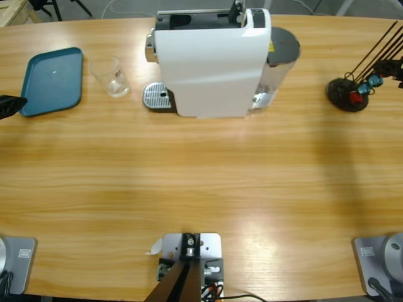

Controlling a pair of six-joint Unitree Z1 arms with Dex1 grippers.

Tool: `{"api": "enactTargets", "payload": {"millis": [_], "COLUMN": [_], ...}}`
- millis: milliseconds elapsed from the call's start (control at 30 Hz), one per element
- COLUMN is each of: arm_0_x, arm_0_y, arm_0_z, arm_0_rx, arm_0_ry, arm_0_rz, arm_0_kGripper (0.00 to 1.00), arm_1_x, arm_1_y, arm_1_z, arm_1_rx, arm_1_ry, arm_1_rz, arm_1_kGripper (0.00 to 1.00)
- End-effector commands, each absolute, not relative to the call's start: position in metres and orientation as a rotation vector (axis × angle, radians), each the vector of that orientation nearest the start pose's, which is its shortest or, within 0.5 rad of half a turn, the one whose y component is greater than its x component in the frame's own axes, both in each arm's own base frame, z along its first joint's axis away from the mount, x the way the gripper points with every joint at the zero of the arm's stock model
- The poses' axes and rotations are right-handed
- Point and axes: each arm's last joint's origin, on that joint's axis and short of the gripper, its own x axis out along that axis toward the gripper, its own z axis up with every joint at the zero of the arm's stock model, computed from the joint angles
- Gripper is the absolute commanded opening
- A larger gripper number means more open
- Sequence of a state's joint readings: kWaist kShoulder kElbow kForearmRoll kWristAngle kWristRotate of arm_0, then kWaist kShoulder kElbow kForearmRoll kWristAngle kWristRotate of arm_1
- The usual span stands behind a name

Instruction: Pour coffee

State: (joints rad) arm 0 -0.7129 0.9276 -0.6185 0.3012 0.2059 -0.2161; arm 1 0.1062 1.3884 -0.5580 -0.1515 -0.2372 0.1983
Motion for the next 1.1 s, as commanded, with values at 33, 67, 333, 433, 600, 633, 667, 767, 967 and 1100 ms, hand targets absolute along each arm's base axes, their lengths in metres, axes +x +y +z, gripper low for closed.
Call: {"api": "enactTargets", "payload": {"millis": [33, 67, 333, 433, 600, 633, 667, 767, 967, 1100], "arm_0_x": [0.091, 0.091, 0.091, 0.091, 0.091, 0.091, 0.091, 0.091, 0.091, 0.091], "arm_0_y": [-0.065, -0.065, -0.065, -0.065, -0.065, -0.065, -0.065, -0.065, -0.065, -0.065], "arm_0_z": [0.292, 0.292, 0.292, 0.292, 0.292, 0.292, 0.292, 0.292, 0.291, 0.291], "arm_0_rx": [0.076, 0.077, 0.077, 0.077, 0.077, 0.077, 0.077, 0.077, 0.077, 0.077], "arm_0_ry": [0.627, 0.627, 0.627, 0.627, 0.627, 0.627, 0.627, 0.627, 0.628, 0.628], "arm_0_rz": [-0.409, -0.409, -0.409, -0.409, -0.409, -0.409, -0.409, -0.409, -0.409, -0.409], "arm_0_kGripper": [0.950, 0.950, 0.950, 0.950, 0.950, 0.950, 0.950, 0.950, 0.950, 0.950], "arm_1_x": [0.220, 0.221, 0.219, 0.219, 0.219, 0.219, 0.218, 0.216, 0.215, 0.215], "arm_1_y": [0.009, 0.010, 0.010, 0.010, 0.014, 0.017, 0.019, 0.024, 0.027, 0.027], "arm_1_z": [0.238, 0.238, 0.237, 0.237, 0.237, 0.237, 0.238, 0.243, 0.266, 0.281], "arm_1_rx": [0.066, 0.063, 0.056, 0.049, 0.019, 0.012, 0.005, -0.008, -0.026, -0.035], "arm_1_ry": [0.696, 0.700, 0.702, 0.704, 0.706, 0.705, 0.704, 0.691, 0.661, 0.648], "arm_1_rz": [-0.210, -0.206, -0.193, -0.188, -0.162, -0.152, -0.144, -0.122, -0.103, -0.098], "arm_1_kGripper": [0.464, 0.425, 0.089, 0.089, 0.089, 0.089, 0.089, 0.085, 0.085, 0.085]}}
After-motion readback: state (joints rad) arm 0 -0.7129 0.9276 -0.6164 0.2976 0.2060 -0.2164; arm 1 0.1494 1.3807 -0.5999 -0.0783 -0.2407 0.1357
